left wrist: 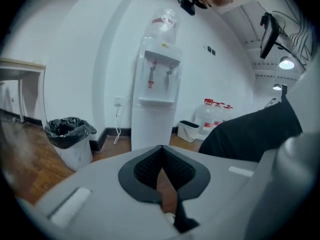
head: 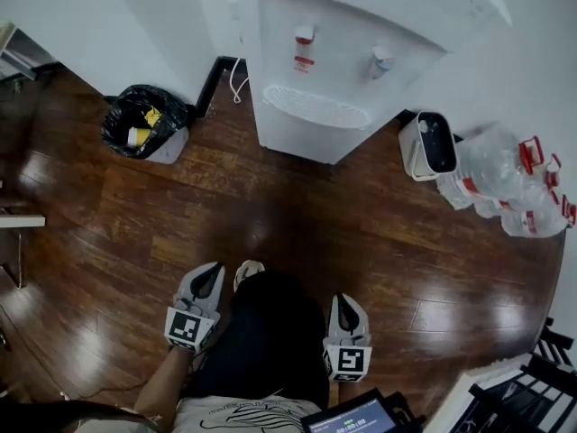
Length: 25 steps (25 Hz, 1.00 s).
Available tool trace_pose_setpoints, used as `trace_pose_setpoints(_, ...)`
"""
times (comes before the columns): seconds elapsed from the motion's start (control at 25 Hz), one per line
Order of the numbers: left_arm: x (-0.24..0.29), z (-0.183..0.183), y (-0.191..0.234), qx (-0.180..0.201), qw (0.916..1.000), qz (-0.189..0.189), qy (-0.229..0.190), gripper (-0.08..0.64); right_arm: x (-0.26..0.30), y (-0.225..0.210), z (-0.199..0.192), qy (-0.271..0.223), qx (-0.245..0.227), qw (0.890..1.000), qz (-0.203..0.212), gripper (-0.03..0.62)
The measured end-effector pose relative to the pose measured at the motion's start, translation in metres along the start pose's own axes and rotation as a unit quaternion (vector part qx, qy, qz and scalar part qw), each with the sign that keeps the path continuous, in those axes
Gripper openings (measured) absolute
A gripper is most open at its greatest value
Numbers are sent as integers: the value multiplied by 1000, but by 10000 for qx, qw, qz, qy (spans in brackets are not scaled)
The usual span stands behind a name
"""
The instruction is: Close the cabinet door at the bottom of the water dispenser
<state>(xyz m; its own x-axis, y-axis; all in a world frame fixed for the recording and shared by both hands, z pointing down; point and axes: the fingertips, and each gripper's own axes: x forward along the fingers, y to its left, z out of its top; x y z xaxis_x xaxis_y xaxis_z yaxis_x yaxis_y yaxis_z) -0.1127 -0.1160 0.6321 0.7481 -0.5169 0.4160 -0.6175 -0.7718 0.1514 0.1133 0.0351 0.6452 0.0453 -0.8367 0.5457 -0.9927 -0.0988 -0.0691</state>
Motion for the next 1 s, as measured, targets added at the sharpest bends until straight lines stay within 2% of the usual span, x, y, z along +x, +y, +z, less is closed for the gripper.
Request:
trace_pose_setpoints(0.04, -13, 13, -3, 51, 9999, 20, 154, 15, -26, 3, -2, 164, 11, 9998, -110, 3)
trace_pose_setpoints(0.12, -42, 54, -19, 170, 9996, 14, 241, 15, -82, 9, 2, 453, 459, 9977, -195, 3)
trace_pose_setpoints(0.24, -100, 125, -61, 294, 9993, -139, 184, 15, -165, 24, 39, 577, 919, 9939, -186, 3)
trace_pose_setpoints(0.4, -174, 251, -97, 67, 9994, -117, -320, 18, -219, 59, 166, 119, 997, 9946, 256, 3)
trace_pose_setpoints(0.52, -229, 312, -130, -411, 9981, -91, -457, 18, -267, 83, 246, -253, 1289, 9898, 551, 3)
trace_pose_setpoints(0.6, -247, 338, -157, -533, 9967, -314, -520, 18, -287, 90, 285, -508, 1231, 9893, 588, 3)
trace_pose_setpoints(0.68, -262, 352, -182, -549, 9946, -703, -524, 18, -304, 106, 304, -649, 1191, 9892, 558, 3)
trace_pose_setpoints(0.76, -273, 349, -198, -661, 9914, -1007, -520, 18, -313, 125, 303, -660, 1233, 9887, 531, 3)
trace_pose_setpoints(0.88, -278, 340, -215, -976, 9872, -1162, -482, 18, -319, 133, 282, -256, 1407, 9893, 294, 3)
trace_pose_setpoints(1.0, -284, 356, -206, -837, 9874, -1161, -674, 18, -320, 137, 290, -328, 1613, 9861, 239, 3)
